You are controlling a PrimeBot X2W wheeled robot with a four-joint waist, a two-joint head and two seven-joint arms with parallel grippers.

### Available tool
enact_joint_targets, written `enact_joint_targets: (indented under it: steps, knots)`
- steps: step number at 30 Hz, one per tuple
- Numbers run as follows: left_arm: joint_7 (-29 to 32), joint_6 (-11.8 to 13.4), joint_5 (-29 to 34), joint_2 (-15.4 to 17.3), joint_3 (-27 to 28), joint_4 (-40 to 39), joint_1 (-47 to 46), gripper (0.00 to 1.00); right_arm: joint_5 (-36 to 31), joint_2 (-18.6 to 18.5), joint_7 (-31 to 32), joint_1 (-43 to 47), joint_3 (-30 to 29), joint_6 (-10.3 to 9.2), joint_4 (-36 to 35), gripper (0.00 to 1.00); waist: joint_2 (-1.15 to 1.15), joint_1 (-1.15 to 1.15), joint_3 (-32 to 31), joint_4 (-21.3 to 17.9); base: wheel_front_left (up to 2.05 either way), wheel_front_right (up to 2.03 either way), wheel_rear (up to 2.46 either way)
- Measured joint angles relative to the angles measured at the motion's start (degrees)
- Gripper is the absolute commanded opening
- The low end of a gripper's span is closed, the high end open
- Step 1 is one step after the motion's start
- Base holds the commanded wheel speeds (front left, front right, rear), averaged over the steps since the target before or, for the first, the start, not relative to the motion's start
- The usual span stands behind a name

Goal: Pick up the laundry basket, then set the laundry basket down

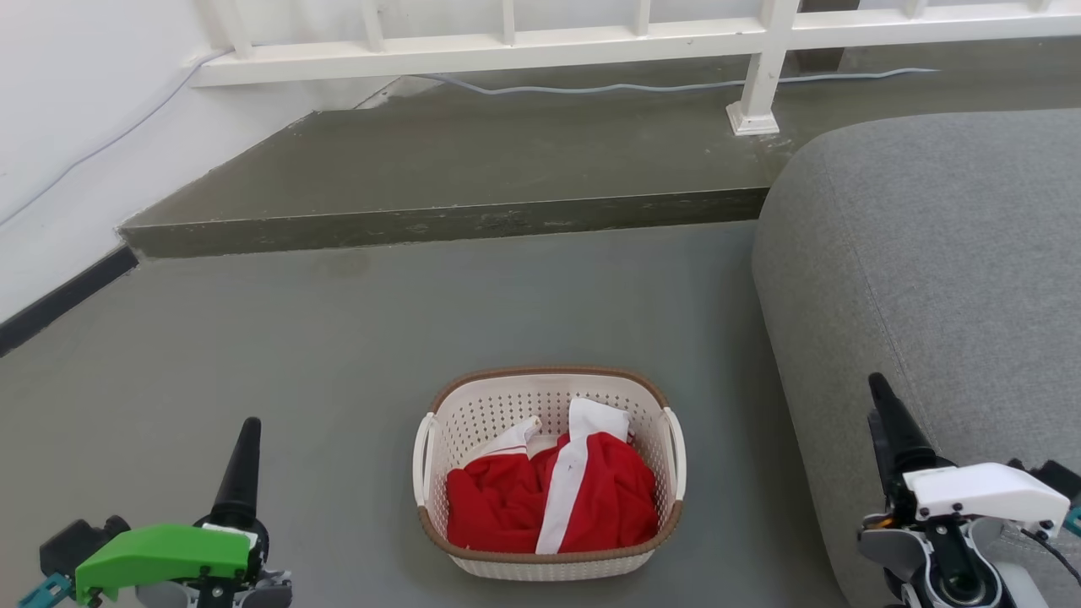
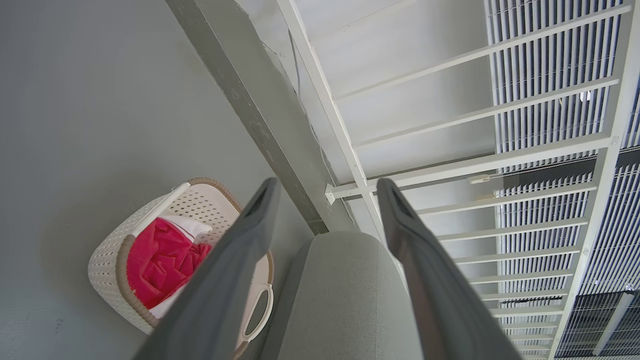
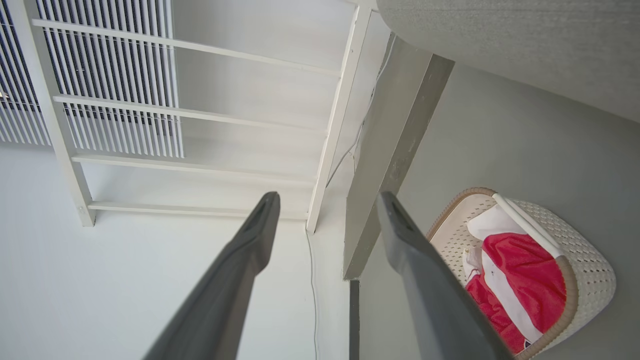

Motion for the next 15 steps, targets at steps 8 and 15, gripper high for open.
enact_joint_targets:
  steps: [8,15]
  knots:
    - [-1.5,1.1,7.0,0.4,-1.6,-1.7,0.0,1.00,-6.4,-0.2,-1.4,-0.5,2.3,-1.31,-0.8,1.00,0.00,0.00,0.1,0.0,0.00,0.00,0.00]
    - [-2.7,2.1,14.3,1.2,-3.7,-3.1,0.0,1.00,-12.4,-0.4,-2.6,-0.5,4.9,-2.56,-1.1,1.00,0.00,0.00,0.2,0.1,0.00,0.00,0.00]
